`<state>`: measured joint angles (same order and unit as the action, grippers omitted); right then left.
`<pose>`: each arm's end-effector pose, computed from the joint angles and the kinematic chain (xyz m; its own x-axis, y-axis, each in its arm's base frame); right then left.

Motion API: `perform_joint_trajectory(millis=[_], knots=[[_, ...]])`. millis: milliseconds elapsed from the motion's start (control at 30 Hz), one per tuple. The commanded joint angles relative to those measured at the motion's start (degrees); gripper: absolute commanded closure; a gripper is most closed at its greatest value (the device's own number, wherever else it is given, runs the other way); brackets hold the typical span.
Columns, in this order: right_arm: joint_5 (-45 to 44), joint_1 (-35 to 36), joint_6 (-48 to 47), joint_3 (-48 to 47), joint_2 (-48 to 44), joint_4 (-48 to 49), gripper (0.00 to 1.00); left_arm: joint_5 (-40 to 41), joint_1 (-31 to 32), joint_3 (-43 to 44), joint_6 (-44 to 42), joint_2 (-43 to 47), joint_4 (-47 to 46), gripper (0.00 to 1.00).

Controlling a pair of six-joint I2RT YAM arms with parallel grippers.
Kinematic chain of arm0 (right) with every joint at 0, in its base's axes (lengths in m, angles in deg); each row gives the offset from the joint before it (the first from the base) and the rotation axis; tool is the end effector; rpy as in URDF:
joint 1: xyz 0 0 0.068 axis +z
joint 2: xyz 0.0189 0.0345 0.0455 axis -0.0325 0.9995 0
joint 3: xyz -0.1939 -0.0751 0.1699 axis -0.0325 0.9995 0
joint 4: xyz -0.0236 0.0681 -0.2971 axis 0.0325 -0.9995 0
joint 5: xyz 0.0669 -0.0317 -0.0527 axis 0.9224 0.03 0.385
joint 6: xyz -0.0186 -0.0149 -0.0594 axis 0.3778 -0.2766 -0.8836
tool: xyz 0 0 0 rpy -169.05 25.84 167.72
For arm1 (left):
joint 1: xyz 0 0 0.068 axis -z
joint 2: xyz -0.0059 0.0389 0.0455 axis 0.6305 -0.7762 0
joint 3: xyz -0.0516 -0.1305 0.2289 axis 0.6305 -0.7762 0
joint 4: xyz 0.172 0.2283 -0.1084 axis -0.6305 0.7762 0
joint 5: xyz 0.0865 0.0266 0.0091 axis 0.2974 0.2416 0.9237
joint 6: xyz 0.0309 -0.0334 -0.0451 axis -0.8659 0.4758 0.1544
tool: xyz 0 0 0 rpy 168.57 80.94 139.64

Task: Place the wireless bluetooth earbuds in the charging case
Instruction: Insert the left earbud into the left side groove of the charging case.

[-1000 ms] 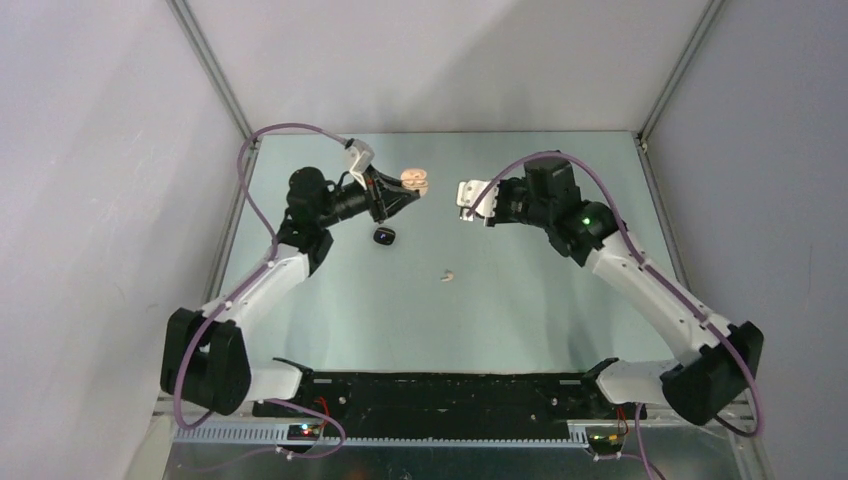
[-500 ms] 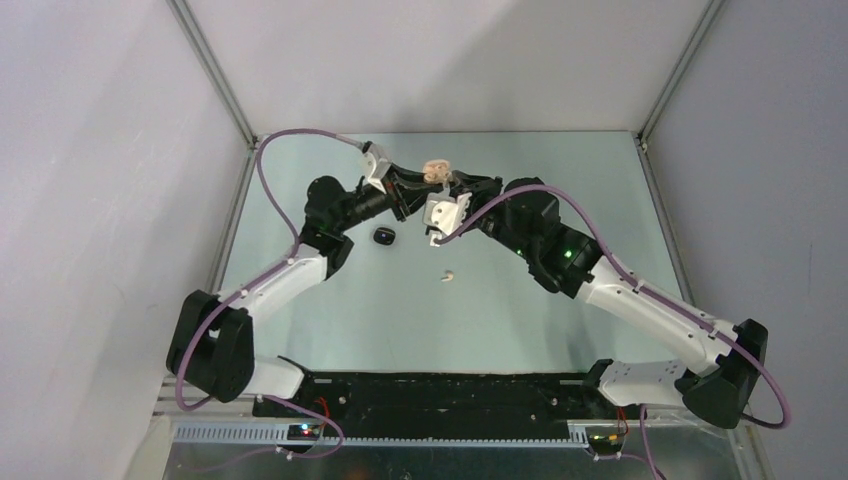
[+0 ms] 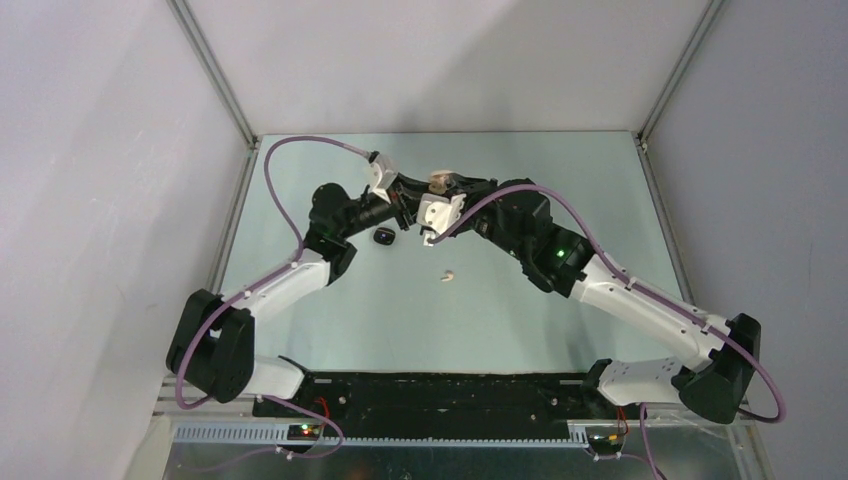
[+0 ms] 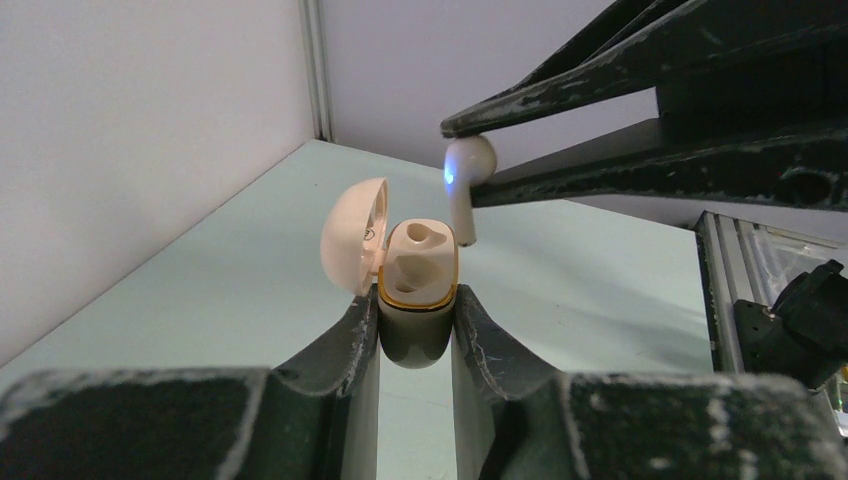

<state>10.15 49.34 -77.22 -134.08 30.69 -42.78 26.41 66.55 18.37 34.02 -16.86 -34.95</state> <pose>0.2264 0.2726 0.3933 0.5985 -0.6797 -0.4240 -0.3746 0.2304 -0.8981 0.3033 -0.1934 0.2940 0.0300 -0.1870 -0.9819 0.9302 0.3649 -0.0410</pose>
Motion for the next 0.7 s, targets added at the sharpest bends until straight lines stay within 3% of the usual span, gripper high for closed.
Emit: perform_joint_trajectory(millis=[0, 667], knots=[[-0.17, 0.38, 2.09, -2.54, 0.54, 0.19, 1.00, -1.64, 0.92, 0.66, -1.84, 2.22, -3.13, 1.00], [-1.19, 1.05, 2.71, -3.72, 2.54, 0.19, 1.00, -1.88, 1.37, 1.45, -1.49, 1.86, -2.23, 1.00]])
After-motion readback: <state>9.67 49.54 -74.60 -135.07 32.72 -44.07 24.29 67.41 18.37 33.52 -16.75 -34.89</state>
